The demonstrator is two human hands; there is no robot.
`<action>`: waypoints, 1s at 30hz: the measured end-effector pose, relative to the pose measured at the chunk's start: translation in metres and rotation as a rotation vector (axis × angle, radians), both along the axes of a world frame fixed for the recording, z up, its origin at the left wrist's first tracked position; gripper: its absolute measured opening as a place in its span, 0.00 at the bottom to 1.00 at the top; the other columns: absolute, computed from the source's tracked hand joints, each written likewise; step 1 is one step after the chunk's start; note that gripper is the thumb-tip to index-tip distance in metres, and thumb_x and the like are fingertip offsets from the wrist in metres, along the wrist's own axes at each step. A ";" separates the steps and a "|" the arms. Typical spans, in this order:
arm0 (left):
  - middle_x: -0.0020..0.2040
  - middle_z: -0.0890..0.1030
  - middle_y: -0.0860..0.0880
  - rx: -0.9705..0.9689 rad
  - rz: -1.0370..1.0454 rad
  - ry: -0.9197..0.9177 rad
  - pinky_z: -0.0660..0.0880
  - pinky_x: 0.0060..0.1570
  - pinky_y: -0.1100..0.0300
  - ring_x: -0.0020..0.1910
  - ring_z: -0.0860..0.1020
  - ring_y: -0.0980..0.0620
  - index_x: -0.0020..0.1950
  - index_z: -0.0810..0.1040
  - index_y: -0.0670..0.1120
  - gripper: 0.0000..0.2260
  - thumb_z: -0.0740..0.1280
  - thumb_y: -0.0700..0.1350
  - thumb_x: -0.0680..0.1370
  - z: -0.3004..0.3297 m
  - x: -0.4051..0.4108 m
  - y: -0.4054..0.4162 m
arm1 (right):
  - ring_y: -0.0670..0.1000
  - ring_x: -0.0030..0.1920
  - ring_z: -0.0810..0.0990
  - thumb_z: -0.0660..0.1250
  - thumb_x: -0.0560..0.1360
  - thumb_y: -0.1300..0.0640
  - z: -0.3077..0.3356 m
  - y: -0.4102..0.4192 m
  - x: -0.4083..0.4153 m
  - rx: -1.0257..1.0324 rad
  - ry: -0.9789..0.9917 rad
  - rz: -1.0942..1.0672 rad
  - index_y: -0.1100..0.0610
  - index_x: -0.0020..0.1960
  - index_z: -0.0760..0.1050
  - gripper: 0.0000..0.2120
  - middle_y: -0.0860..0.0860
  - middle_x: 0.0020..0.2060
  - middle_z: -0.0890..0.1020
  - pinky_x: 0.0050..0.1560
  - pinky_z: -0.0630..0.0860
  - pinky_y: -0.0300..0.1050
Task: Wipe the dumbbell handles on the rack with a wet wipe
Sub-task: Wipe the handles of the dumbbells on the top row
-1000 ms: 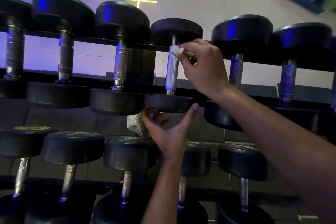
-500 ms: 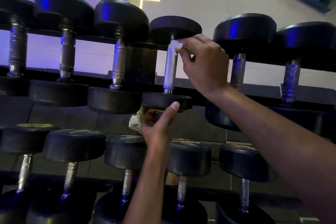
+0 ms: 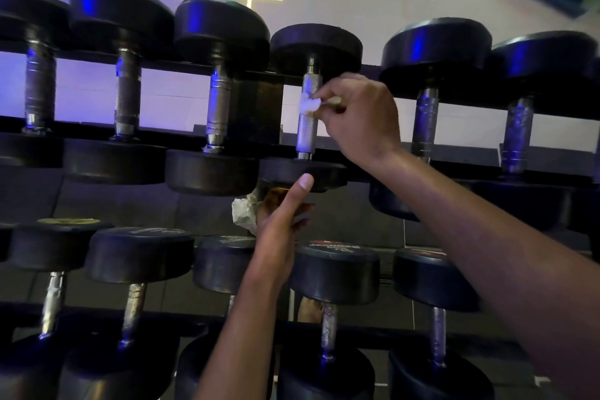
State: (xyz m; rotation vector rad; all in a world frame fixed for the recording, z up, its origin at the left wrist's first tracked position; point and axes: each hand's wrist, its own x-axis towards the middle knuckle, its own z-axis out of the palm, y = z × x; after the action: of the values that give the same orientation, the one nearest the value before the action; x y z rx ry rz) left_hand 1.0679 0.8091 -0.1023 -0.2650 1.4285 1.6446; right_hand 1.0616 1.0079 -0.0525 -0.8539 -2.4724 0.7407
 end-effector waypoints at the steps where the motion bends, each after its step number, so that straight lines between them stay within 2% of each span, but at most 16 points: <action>1: 0.54 0.87 0.51 -0.009 0.002 -0.001 0.75 0.54 0.52 0.47 0.85 0.54 0.67 0.85 0.47 0.51 0.83 0.77 0.52 0.003 0.000 0.000 | 0.48 0.43 0.83 0.77 0.73 0.49 0.000 -0.002 0.005 -0.011 -0.033 0.029 0.47 0.47 0.87 0.04 0.42 0.45 0.85 0.42 0.78 0.47; 2: 0.49 0.87 0.53 -0.014 -0.001 -0.003 0.74 0.52 0.53 0.45 0.85 0.55 0.61 0.87 0.49 0.46 0.81 0.78 0.53 0.005 -0.001 0.000 | 0.49 0.44 0.83 0.76 0.73 0.47 0.001 -0.004 0.009 -0.019 -0.068 0.059 0.46 0.47 0.87 0.05 0.42 0.45 0.86 0.42 0.78 0.47; 3: 0.45 0.86 0.55 -0.012 -0.004 -0.010 0.72 0.50 0.53 0.43 0.84 0.55 0.53 0.89 0.52 0.37 0.79 0.78 0.57 0.007 -0.003 0.000 | 0.49 0.45 0.83 0.74 0.72 0.43 0.002 -0.006 0.013 -0.034 -0.102 0.088 0.46 0.47 0.87 0.08 0.42 0.45 0.86 0.43 0.78 0.46; 4: 0.42 0.85 0.56 0.000 -0.012 -0.025 0.71 0.48 0.53 0.42 0.84 0.56 0.45 0.89 0.55 0.27 0.76 0.77 0.63 0.009 -0.003 0.000 | 0.48 0.44 0.83 0.73 0.71 0.39 0.004 -0.007 0.016 -0.065 -0.134 0.112 0.45 0.47 0.87 0.12 0.43 0.43 0.86 0.43 0.78 0.46; 5: 0.40 0.85 0.56 0.006 -0.022 -0.038 0.71 0.48 0.53 0.42 0.83 0.55 0.40 0.89 0.57 0.22 0.71 0.74 0.68 0.011 -0.004 0.001 | 0.47 0.43 0.82 0.72 0.70 0.35 0.006 -0.008 0.019 -0.111 -0.168 0.125 0.44 0.46 0.87 0.15 0.42 0.41 0.86 0.43 0.79 0.47; 7: 0.41 0.85 0.55 -0.008 -0.036 -0.034 0.70 0.48 0.53 0.43 0.82 0.54 0.38 0.89 0.58 0.20 0.67 0.71 0.72 0.011 -0.006 0.000 | 0.45 0.41 0.82 0.73 0.67 0.30 0.009 -0.009 0.024 -0.219 -0.235 0.133 0.42 0.45 0.87 0.18 0.42 0.38 0.85 0.42 0.80 0.49; 9: 0.42 0.85 0.54 -0.009 -0.041 -0.032 0.71 0.49 0.52 0.44 0.83 0.53 0.41 0.90 0.58 0.19 0.69 0.71 0.72 0.012 -0.007 -0.001 | 0.44 0.40 0.83 0.71 0.64 0.28 0.010 -0.013 0.028 -0.308 -0.281 0.114 0.41 0.43 0.87 0.20 0.42 0.36 0.85 0.43 0.82 0.50; 13: 0.46 0.85 0.52 -0.015 -0.052 -0.010 0.72 0.50 0.52 0.46 0.83 0.52 0.53 0.88 0.55 0.29 0.72 0.75 0.65 0.011 -0.007 -0.003 | 0.46 0.43 0.87 0.83 0.66 0.39 0.008 -0.013 0.028 -0.561 -0.306 -0.003 0.48 0.41 0.88 0.14 0.44 0.36 0.87 0.51 0.85 0.54; 16: 0.45 0.85 0.53 -0.003 -0.066 0.005 0.72 0.51 0.52 0.44 0.83 0.55 0.52 0.88 0.56 0.29 0.72 0.75 0.64 0.013 -0.007 -0.004 | 0.52 0.45 0.88 0.85 0.65 0.42 0.006 -0.011 0.024 -0.705 -0.331 -0.088 0.52 0.42 0.88 0.16 0.48 0.37 0.88 0.49 0.87 0.57; 21: 0.45 0.85 0.53 -0.009 -0.084 0.002 0.72 0.53 0.52 0.42 0.83 0.56 0.54 0.88 0.56 0.30 0.72 0.76 0.64 0.016 -0.006 -0.005 | 0.53 0.47 0.87 0.86 0.65 0.45 -0.001 -0.011 0.022 -0.730 -0.383 -0.250 0.55 0.43 0.87 0.17 0.52 0.42 0.88 0.53 0.86 0.55; 25: 0.46 0.84 0.54 -0.015 -0.084 -0.003 0.72 0.52 0.52 0.40 0.82 0.58 0.56 0.87 0.55 0.32 0.72 0.76 0.64 0.016 -0.006 -0.005 | 0.53 0.49 0.86 0.86 0.65 0.46 0.005 -0.010 0.017 -0.796 -0.422 -0.268 0.55 0.51 0.87 0.20 0.50 0.45 0.87 0.52 0.87 0.54; 27: 0.45 0.84 0.54 -0.018 -0.086 -0.008 0.72 0.52 0.51 0.39 0.81 0.57 0.56 0.87 0.55 0.32 0.72 0.77 0.64 0.017 -0.005 -0.006 | 0.51 0.48 0.84 0.85 0.68 0.48 0.009 -0.010 0.016 -0.824 -0.444 -0.273 0.55 0.53 0.86 0.18 0.50 0.45 0.87 0.48 0.86 0.48; 30: 0.44 0.84 0.54 -0.027 -0.072 -0.006 0.71 0.52 0.51 0.39 0.81 0.57 0.57 0.86 0.54 0.32 0.72 0.76 0.64 0.018 -0.004 -0.006 | 0.50 0.45 0.83 0.82 0.73 0.60 0.012 -0.009 0.012 -0.951 -0.363 -0.372 0.59 0.56 0.83 0.14 0.52 0.48 0.85 0.29 0.78 0.35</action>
State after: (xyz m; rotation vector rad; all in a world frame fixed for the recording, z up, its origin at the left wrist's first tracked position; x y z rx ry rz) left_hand 1.0635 0.8028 -0.0846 -0.2311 1.4402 1.5660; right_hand 1.0736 0.9986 -0.0400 -1.8418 -2.0434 1.7731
